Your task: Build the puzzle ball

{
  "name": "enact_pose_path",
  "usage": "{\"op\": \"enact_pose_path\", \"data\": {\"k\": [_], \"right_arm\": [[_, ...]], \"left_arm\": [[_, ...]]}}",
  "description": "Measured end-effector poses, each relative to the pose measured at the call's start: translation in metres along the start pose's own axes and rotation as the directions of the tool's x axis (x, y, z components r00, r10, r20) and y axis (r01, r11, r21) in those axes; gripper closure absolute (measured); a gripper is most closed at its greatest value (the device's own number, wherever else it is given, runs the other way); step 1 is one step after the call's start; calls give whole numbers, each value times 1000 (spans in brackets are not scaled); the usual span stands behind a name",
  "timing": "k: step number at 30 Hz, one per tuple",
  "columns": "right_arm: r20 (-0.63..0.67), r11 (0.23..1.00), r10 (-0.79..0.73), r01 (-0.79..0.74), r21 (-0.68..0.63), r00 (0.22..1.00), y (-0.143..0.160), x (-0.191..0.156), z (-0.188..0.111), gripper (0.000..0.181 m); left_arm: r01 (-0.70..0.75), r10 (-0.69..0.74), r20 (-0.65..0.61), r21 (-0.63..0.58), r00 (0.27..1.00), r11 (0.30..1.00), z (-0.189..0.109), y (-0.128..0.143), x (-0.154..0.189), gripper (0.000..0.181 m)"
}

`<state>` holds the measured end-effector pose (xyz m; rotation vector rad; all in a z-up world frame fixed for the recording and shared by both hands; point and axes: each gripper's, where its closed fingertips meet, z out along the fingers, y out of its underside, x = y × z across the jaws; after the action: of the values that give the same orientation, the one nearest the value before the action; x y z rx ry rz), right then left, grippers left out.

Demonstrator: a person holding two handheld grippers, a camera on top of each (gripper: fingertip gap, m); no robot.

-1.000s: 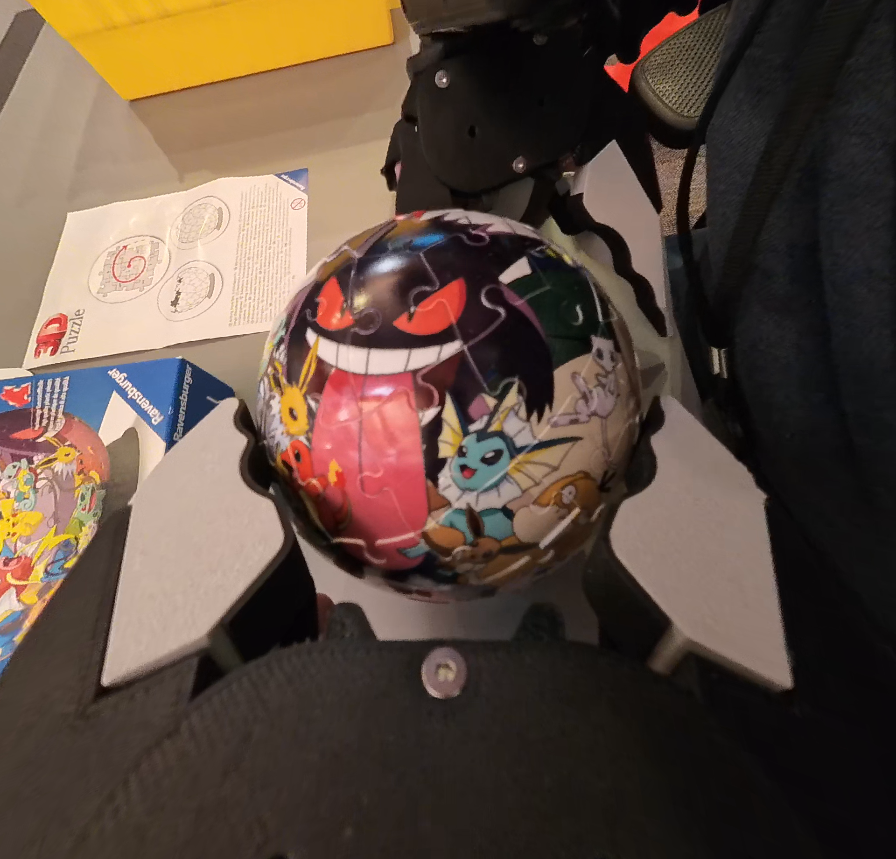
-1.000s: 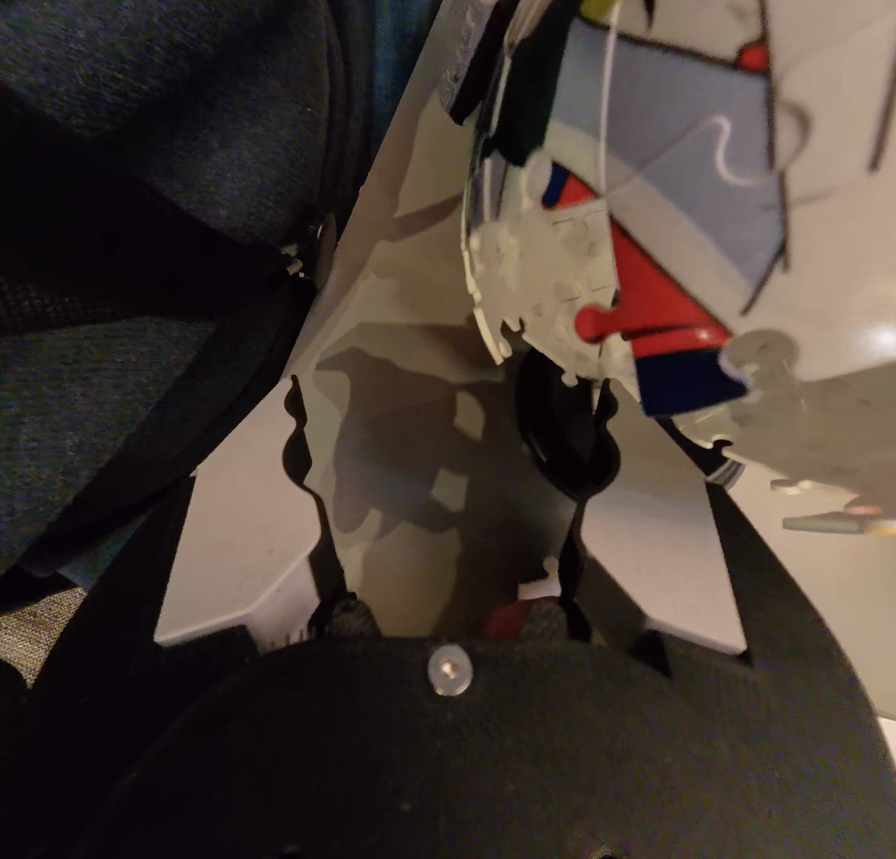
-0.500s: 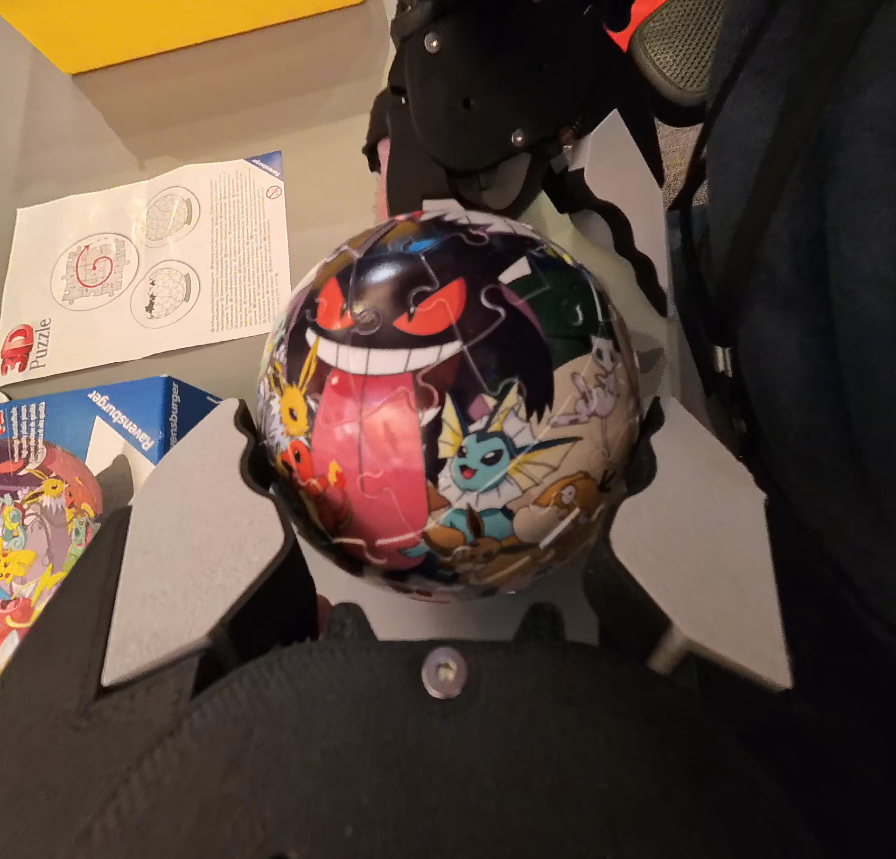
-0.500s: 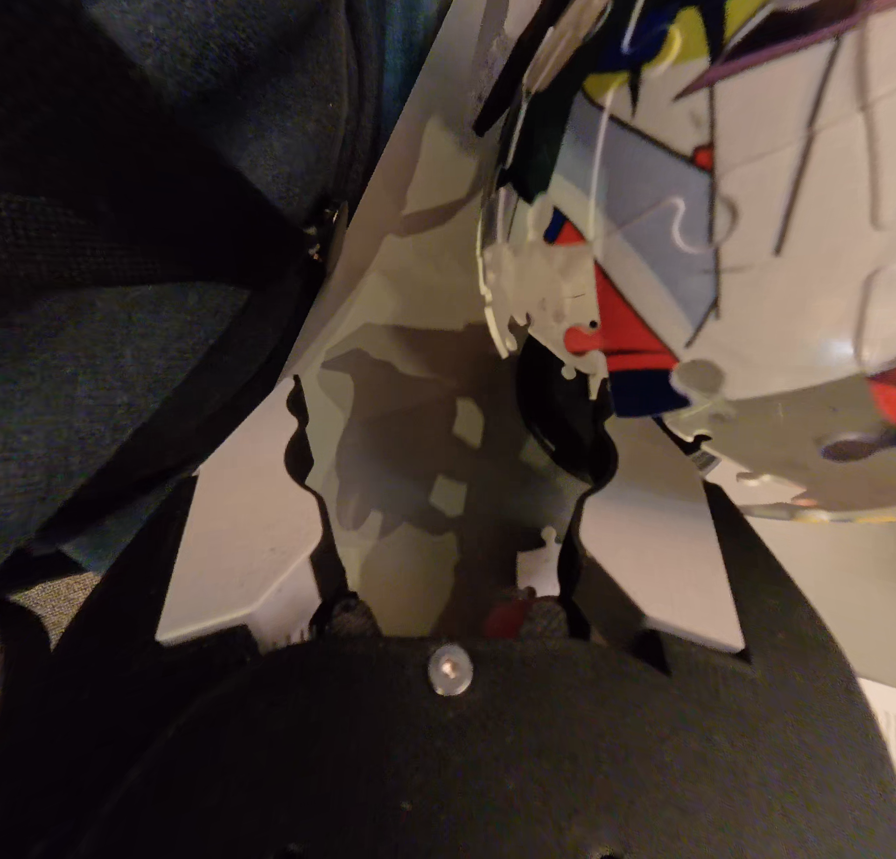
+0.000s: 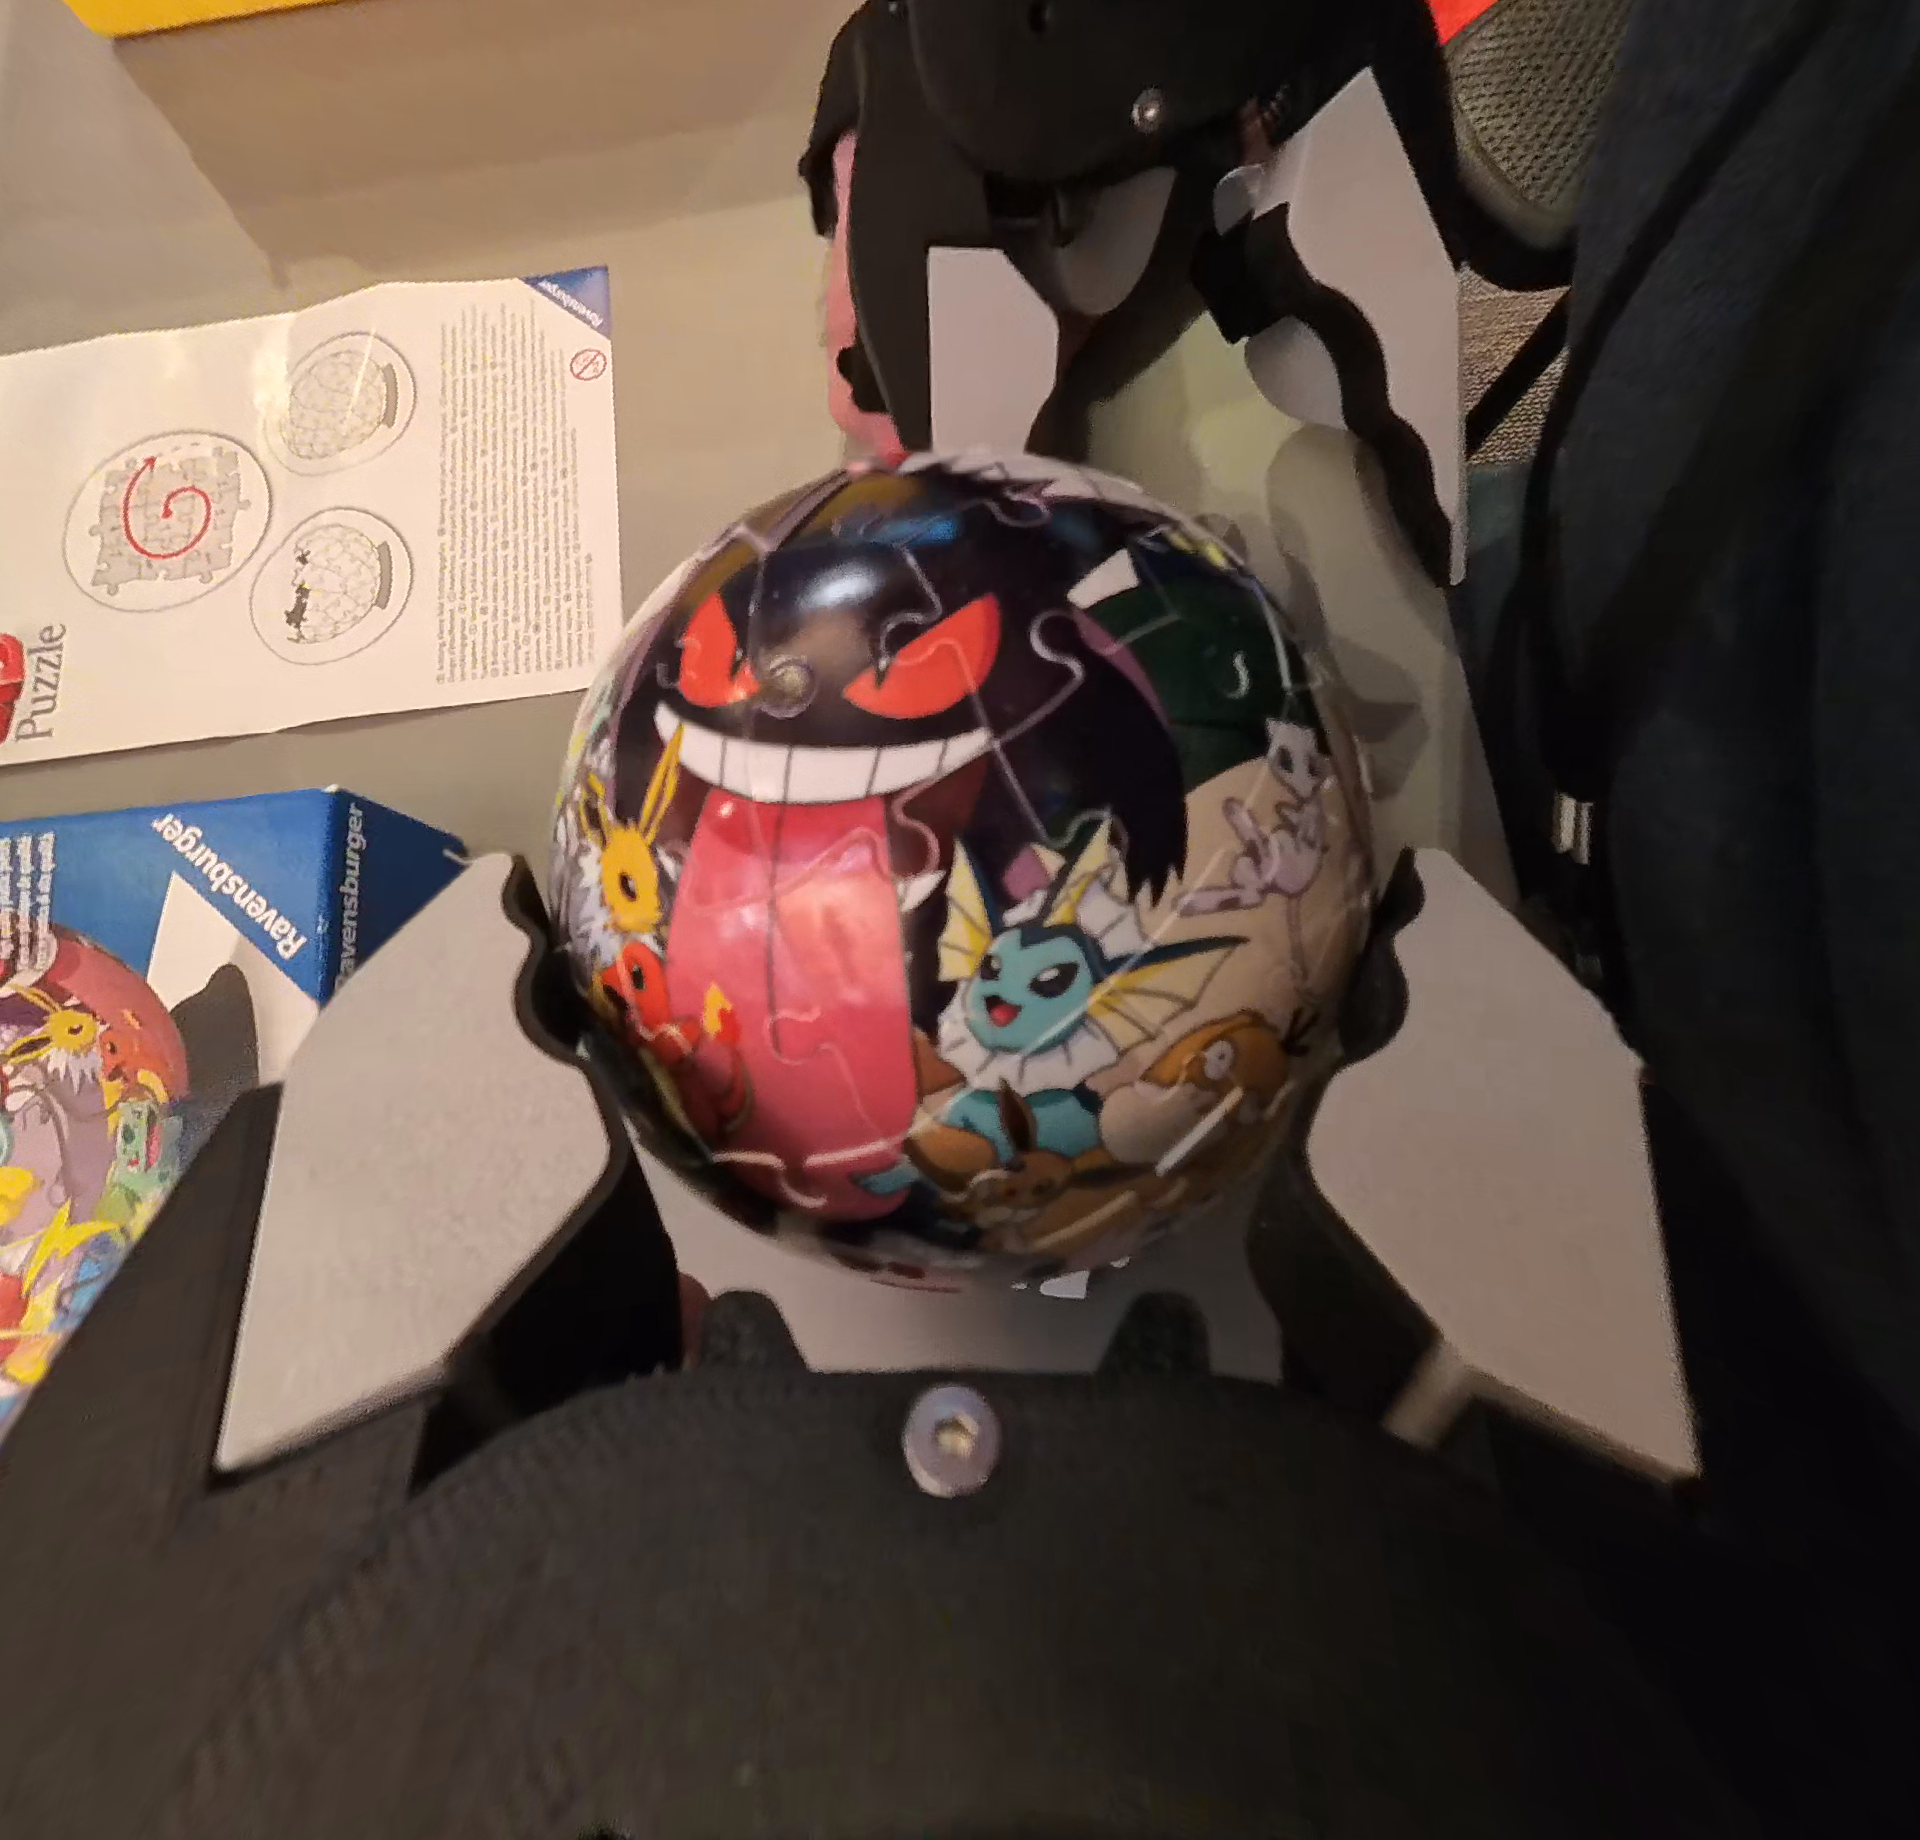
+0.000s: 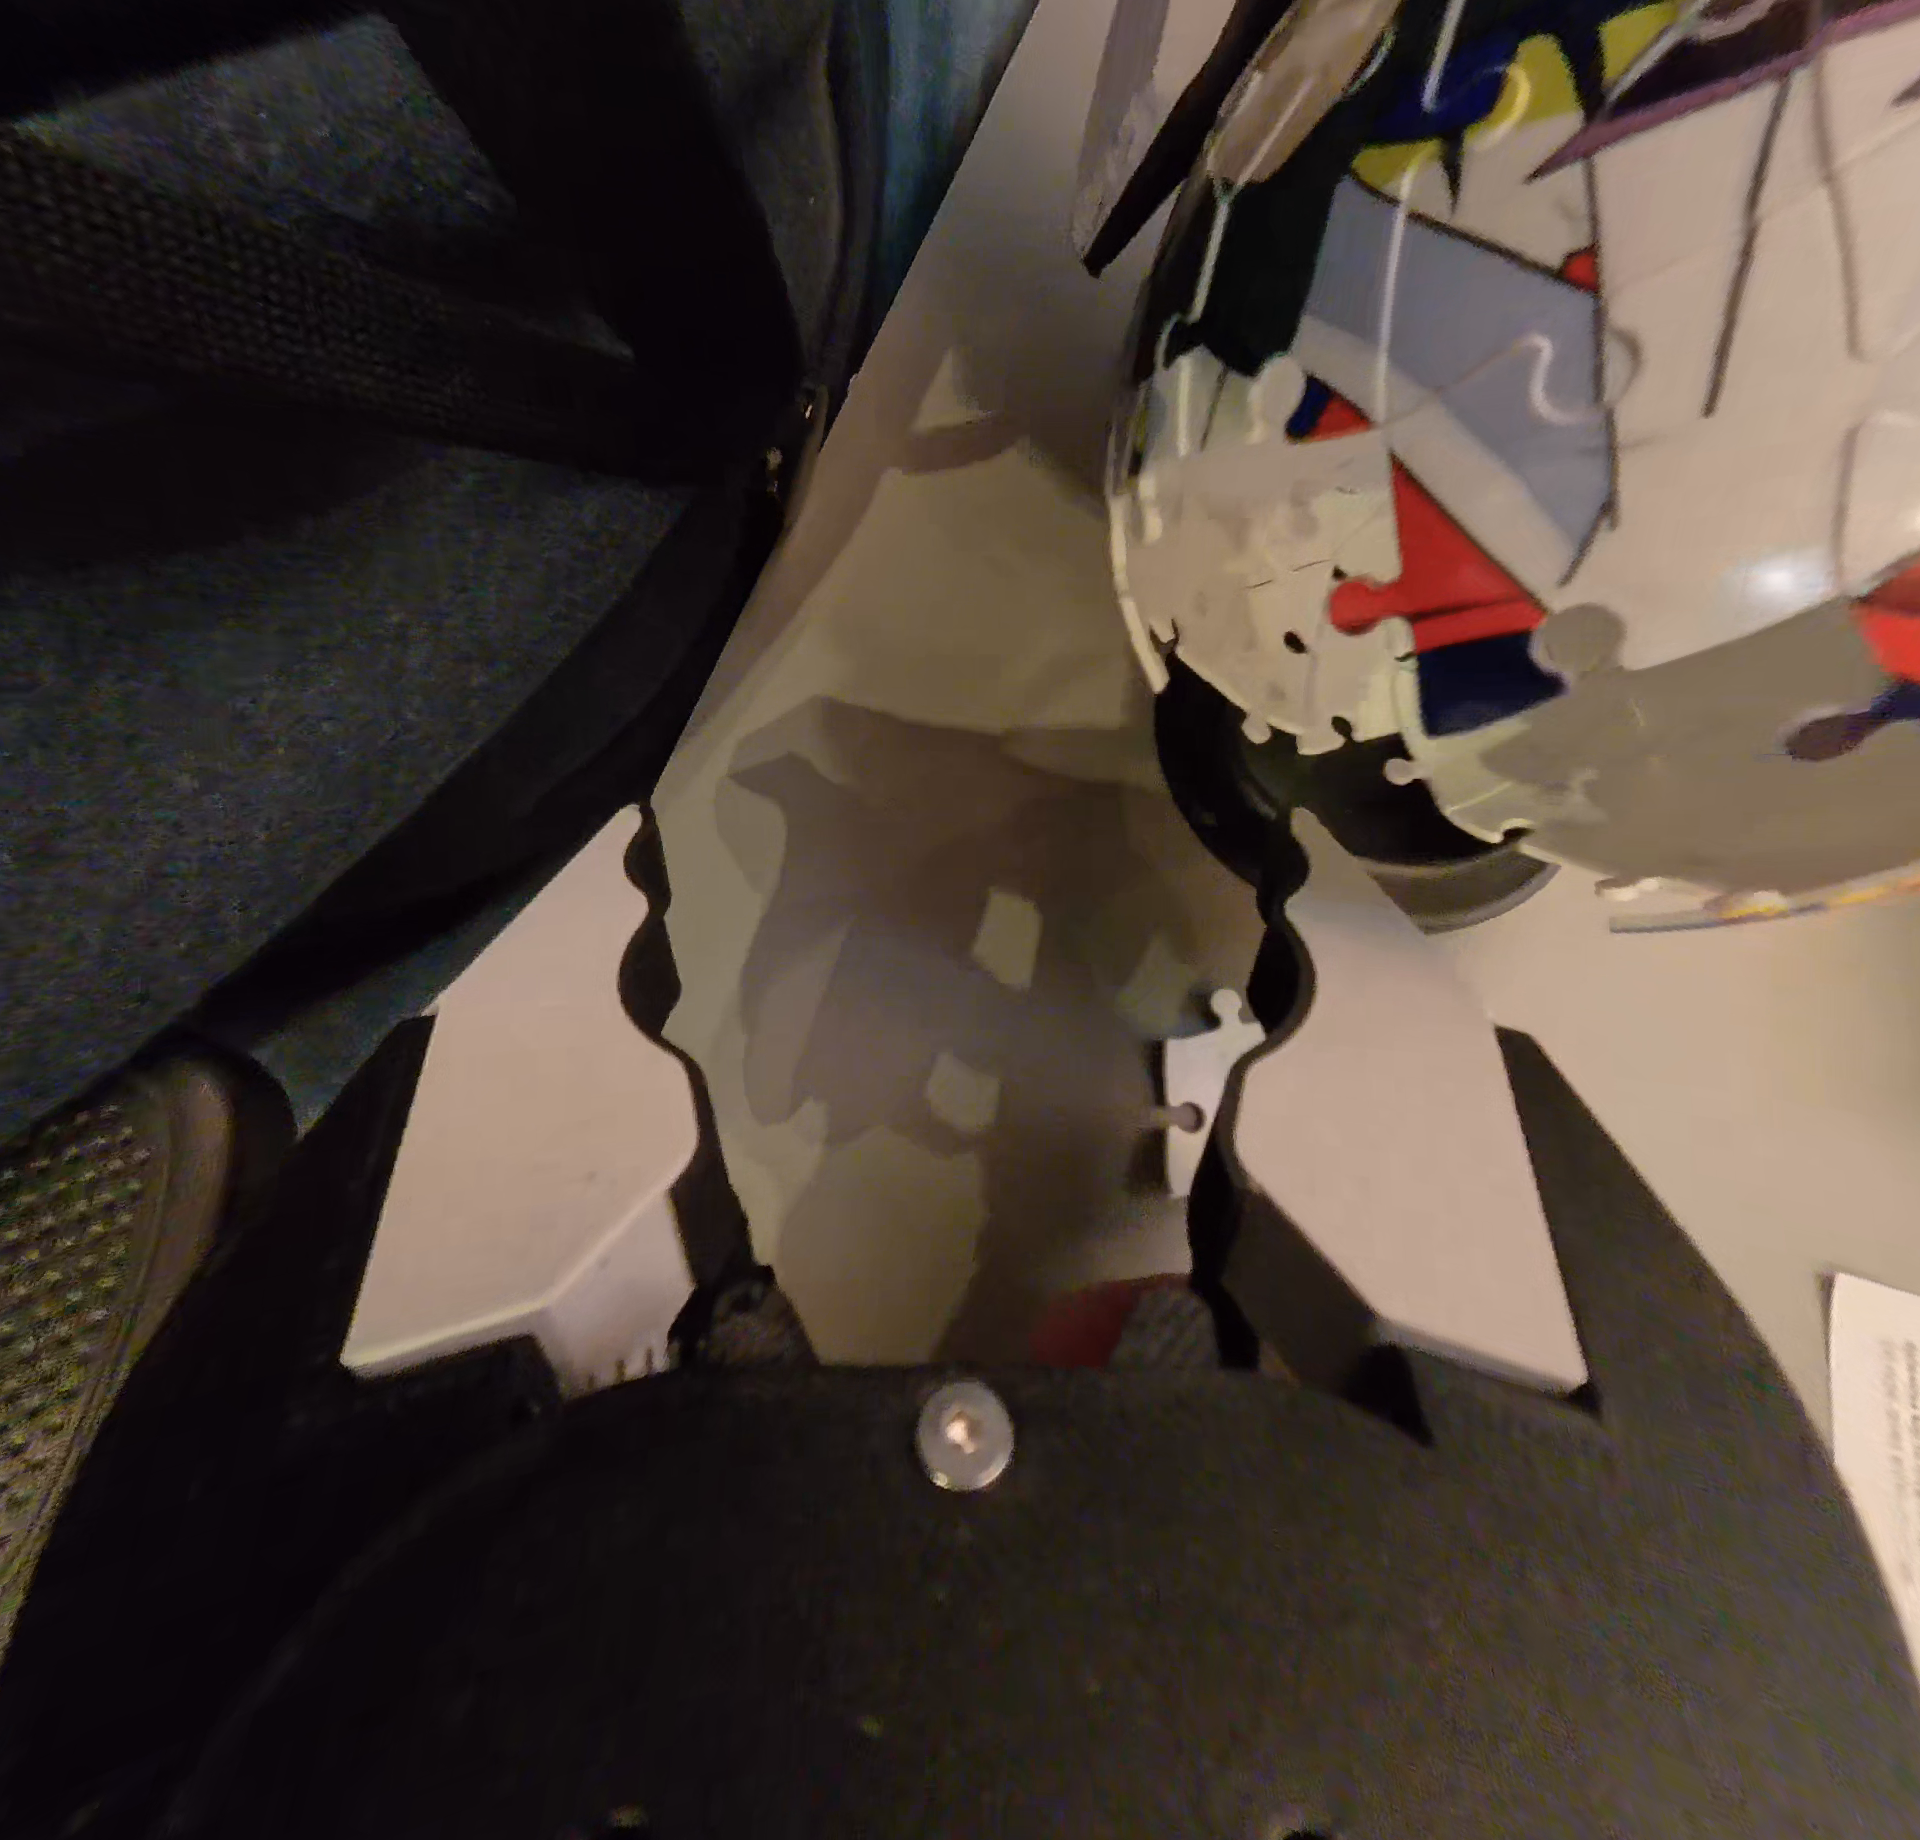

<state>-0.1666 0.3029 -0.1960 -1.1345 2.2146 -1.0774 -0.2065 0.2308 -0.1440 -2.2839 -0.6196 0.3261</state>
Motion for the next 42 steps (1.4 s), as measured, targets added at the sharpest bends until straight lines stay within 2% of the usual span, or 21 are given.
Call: {"op": "enact_pose_path", "data": {"k": [7,42], "right_arm": [[10,1000,-23,23,20,1000,-4,-5,-1,70],[11,998,-36,35,54,999,-7,-6,-6,69]], "left_arm": [[17,-16,51,-20,999,1000,0,1,-3,39],[-47,52,49,-103,997,994,9,-2,-1,38]]}}
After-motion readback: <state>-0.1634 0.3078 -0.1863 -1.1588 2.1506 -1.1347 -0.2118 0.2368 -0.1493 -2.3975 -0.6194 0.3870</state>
